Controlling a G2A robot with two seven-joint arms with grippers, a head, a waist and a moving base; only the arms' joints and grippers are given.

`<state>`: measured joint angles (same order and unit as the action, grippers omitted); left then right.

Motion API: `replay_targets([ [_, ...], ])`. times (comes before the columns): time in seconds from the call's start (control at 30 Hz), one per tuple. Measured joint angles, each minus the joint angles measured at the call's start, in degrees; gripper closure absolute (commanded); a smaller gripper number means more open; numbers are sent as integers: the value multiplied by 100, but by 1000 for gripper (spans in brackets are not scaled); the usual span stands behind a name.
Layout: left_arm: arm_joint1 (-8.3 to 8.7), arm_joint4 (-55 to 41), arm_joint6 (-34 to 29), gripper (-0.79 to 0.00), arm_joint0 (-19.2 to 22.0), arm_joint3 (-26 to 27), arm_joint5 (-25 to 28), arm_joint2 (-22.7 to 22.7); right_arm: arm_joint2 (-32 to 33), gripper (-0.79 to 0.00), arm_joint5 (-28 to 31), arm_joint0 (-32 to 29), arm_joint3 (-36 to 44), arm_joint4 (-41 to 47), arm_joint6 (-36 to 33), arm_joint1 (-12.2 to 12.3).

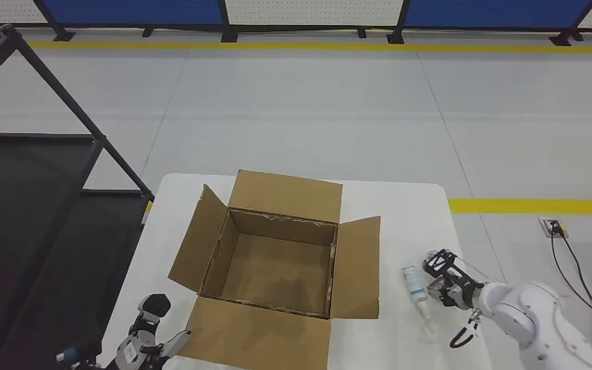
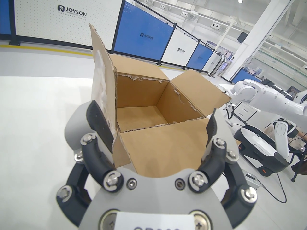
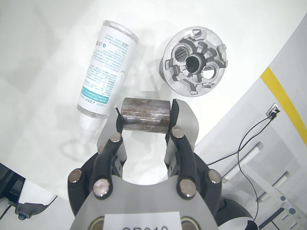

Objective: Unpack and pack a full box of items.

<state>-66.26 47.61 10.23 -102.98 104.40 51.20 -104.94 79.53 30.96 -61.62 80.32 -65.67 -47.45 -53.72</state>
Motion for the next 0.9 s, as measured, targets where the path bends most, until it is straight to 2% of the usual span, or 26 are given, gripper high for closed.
replay_targets([
  [0.13,0,18,25,-785,-3,2,6,0,-56,-262,-9,70,-99,24,22,-7],
  [0.23,0,29,31,-785,-2,-1,15,2,-82,-299,-13,96,-148,37,49,-9],
  [0.33,1,38,44,-785,3,-2,20,2,-97,-305,-8,108,-177,51,75,-9],
  [0.43,1,44,55,-785,3,-7,13,3,-109,-345,2,116,-190,52,95,-6],
  [0.9,4,53,77,-785,10,-25,6,1,-149,-391,-7,134,-168,53,111,8],
])
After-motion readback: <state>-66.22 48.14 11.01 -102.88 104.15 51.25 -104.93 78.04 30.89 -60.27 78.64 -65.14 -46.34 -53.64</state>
